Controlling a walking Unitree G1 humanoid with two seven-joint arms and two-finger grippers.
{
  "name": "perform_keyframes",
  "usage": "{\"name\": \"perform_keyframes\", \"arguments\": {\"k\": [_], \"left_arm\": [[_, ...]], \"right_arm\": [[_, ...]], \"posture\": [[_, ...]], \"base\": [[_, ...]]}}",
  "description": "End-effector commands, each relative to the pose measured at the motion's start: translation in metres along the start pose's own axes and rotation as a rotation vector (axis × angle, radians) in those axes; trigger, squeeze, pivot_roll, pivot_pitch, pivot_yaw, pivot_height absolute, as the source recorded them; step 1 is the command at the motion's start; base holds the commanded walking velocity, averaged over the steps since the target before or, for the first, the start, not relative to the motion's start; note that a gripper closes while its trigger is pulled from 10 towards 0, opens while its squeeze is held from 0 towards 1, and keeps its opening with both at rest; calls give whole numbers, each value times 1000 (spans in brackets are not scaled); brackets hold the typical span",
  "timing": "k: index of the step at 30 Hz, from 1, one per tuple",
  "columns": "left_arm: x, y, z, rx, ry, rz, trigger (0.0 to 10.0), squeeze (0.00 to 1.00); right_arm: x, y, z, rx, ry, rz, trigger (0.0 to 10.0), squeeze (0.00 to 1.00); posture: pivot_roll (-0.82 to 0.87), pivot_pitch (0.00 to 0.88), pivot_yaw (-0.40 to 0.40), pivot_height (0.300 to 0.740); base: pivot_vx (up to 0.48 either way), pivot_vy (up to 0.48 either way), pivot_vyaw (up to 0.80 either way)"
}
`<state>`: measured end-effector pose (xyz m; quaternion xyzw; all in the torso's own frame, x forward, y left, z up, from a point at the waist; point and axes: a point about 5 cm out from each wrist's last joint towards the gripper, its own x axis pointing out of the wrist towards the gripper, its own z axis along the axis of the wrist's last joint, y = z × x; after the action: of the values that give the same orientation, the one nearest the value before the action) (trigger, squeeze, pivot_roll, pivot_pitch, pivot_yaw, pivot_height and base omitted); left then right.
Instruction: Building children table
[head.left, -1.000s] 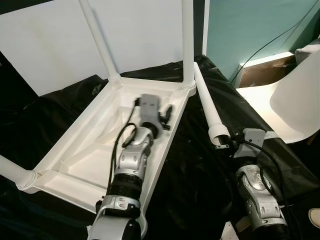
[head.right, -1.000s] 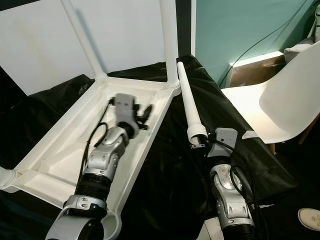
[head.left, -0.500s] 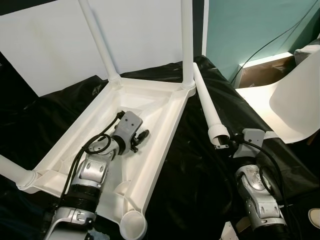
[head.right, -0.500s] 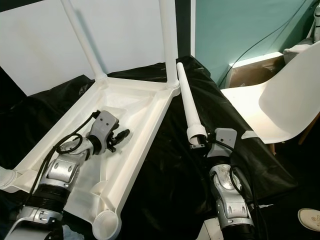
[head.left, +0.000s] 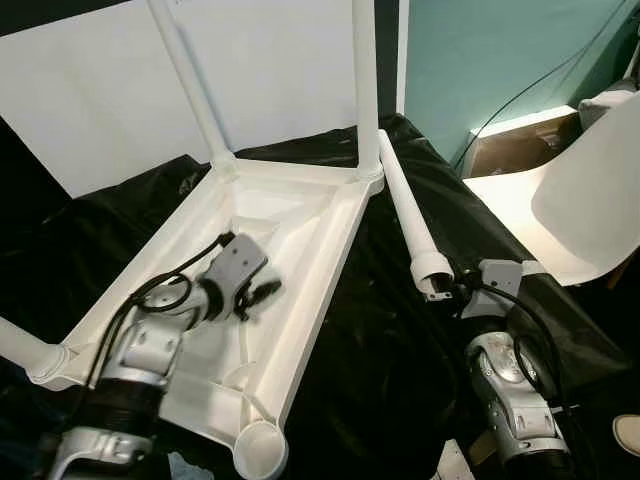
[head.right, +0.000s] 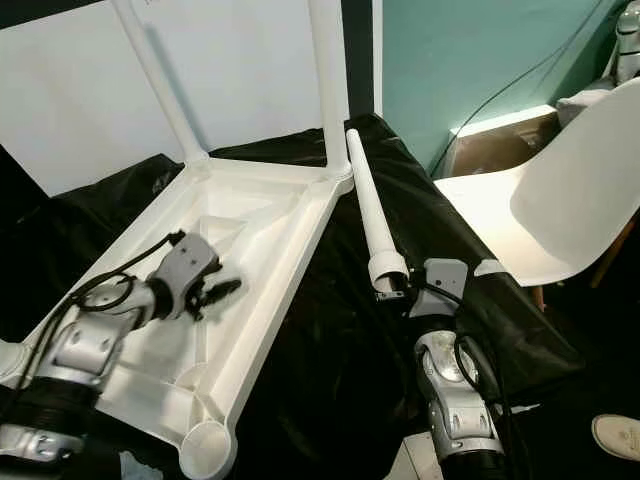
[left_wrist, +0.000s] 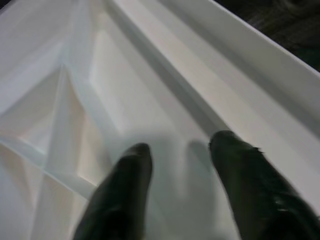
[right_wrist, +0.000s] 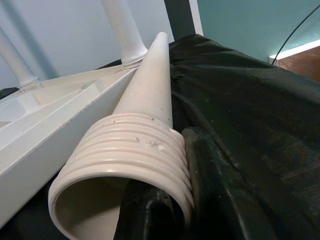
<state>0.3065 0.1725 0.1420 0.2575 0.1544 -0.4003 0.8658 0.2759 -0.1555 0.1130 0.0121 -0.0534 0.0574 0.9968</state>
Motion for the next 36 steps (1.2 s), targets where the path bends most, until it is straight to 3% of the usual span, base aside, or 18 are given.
{"name": "perform_keyframes", "arguments": {"k": [1, 2, 4, 9, 15, 19, 30, 36], "left_arm": [[-6, 4, 1, 37, 9, -24, 10000, 569], [-6, 4, 1, 37, 9, -24, 10000, 569], [-7, 14, -10, 58, 114, 27, 10000, 525], [-4, 22, -17, 70, 203, 89, 10000, 502], [5, 25, -10, 57, 182, 152, 10000, 506], [9, 24, -8, 47, 170, 149, 10000, 506], [40, 8, -6, -44, 177, 128, 10000, 490], [46, 10, 2, -70, 147, 168, 10000, 498]], "right_arm": [[0, 10, -5, 3, 24, 48, 10000, 0], [0, 10, -5, 3, 24, 48, 10000, 0], [0, 10, -5, 3, 23, 49, 10000, 0], [0, 9, -5, 4, 21, 44, 10000, 0], [-1, 9, -6, 2, 23, 41, 10000, 0], [-1, 10, -6, 2, 23, 40, 10000, 0], [0, 11, -6, 2, 22, 42, 10000, 0], [-1, 11, -6, -2, 21, 42, 10000, 0]], "posture": [[-39, 0, 134, 740], [-39, 0, 134, 740], [-41, 0, 139, 740], [-41, 0, 139, 740], [-48, 0, 143, 740], [-49, 0, 145, 740], [-50, 0, 146, 740], [-57, 0, 149, 740]], "base": [[0, 0, 0], [0, 0, 0], [0, 0, 0], [0, 0, 0], [0, 0, 0], [0, 0, 0], [0, 0, 0], [0, 0, 0]]}}
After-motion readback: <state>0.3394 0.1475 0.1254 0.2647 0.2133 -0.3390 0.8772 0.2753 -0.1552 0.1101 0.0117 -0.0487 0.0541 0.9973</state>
